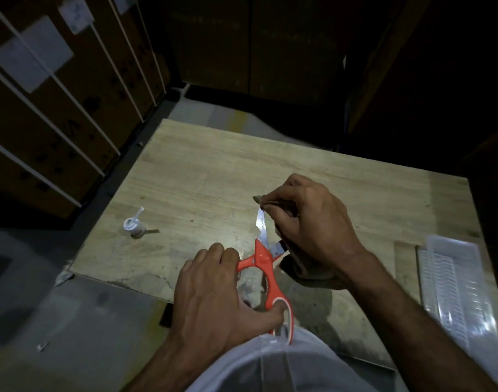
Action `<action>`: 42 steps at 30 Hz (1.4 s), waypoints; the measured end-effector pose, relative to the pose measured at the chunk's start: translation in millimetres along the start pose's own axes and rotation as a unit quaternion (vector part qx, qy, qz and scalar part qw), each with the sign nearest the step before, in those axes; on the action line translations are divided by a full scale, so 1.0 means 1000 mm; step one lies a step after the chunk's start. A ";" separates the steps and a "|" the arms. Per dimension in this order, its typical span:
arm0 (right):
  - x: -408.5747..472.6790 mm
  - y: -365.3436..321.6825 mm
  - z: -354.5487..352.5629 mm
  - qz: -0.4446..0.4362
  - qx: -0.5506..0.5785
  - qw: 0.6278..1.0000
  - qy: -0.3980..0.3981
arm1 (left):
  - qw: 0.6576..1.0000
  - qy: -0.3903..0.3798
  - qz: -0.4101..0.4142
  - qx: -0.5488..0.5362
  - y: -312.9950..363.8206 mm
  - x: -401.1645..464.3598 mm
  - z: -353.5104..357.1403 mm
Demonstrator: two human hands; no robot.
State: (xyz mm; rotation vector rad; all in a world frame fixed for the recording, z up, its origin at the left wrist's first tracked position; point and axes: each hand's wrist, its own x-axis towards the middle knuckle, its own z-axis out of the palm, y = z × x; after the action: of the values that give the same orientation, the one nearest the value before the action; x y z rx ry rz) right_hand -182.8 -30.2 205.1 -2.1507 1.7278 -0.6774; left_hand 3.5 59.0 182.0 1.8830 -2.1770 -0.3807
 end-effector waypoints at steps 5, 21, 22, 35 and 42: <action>0.009 0.006 -0.004 0.016 -0.024 1.000 0.011 | 1.000 -0.025 -0.007 0.014 -0.001 -0.001 -0.001; -0.047 -0.004 0.009 -0.120 -0.034 0.992 -0.034 | 1.000 -0.003 -0.008 0.000 0.000 0.003 -0.002; -0.043 -0.004 0.008 -0.114 -0.040 0.992 -0.022 | 1.000 0.003 -0.004 0.000 0.001 0.003 -0.002; 0.002 -0.012 0.009 -0.086 -0.054 0.995 -0.012 | 1.000 0.007 0.011 -0.001 0.002 0.003 0.001; 0.036 0.008 -0.006 -0.004 -0.035 0.997 0.073 | 0.999 -0.034 -0.010 0.000 0.001 0.001 0.002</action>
State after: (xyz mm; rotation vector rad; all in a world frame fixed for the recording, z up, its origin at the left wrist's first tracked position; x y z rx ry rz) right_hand -186.5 -66.3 212.3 -2.2037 1.8434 -0.8074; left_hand 1.9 58.2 180.3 1.9195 -2.2031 -0.4565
